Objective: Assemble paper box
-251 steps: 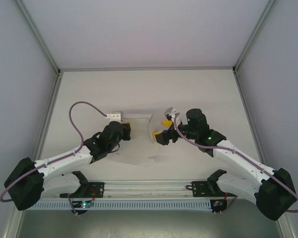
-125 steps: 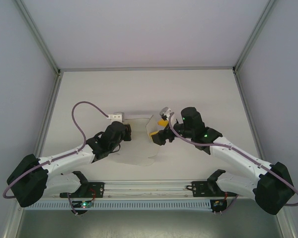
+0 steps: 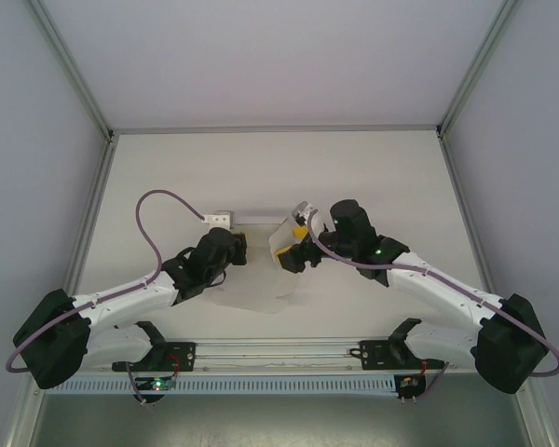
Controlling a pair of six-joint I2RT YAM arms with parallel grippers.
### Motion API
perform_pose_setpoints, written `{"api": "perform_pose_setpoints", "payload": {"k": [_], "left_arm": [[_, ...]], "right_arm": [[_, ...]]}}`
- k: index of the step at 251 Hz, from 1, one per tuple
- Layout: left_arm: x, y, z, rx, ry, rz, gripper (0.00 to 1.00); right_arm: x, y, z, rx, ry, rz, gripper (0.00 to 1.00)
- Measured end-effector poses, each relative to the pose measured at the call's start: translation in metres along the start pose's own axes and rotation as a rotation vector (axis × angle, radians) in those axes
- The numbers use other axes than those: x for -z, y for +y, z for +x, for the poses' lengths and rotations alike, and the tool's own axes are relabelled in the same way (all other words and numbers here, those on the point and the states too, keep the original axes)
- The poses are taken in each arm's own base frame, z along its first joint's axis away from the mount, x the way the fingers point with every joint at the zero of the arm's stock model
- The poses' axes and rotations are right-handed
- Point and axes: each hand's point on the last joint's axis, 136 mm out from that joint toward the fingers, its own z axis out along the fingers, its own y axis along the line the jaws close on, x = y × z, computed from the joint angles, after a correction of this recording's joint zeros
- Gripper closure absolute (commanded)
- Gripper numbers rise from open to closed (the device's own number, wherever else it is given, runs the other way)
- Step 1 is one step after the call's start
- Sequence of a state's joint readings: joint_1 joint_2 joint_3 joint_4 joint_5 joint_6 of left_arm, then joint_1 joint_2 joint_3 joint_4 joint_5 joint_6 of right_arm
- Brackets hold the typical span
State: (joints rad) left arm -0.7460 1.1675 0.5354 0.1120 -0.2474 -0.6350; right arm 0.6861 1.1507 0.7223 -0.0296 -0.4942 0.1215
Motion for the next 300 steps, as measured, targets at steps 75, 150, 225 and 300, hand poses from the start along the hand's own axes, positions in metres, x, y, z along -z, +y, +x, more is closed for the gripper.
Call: {"api": "perform_pose_setpoints", "payload": {"k": [75, 150, 225, 300], "left_arm": [[-0.001, 0.004, -0.001, 0.000, -0.004, -0.020, 1.00], [0.001, 0.006, -0.006, -0.003, -0.013, -0.048, 1.00], [0.002, 0.007, -0.012, 0.008, -0.032, -0.066, 1.00], [0.001, 0.009, -0.010, 0.004, -0.023, -0.077, 1.00]], "right_arm": [[-0.009, -0.018, -0.003, 0.006, -0.001, 0.238, 0.21], [-0.009, -0.033, -0.007, -0.006, -0.003, 0.391, 0.17], [0.022, -0.007, -0.021, 0.008, -0.118, 0.301, 0.12], [0.017, 0.012, -0.017, 0.002, -0.102, 0.190, 0.16]]}}
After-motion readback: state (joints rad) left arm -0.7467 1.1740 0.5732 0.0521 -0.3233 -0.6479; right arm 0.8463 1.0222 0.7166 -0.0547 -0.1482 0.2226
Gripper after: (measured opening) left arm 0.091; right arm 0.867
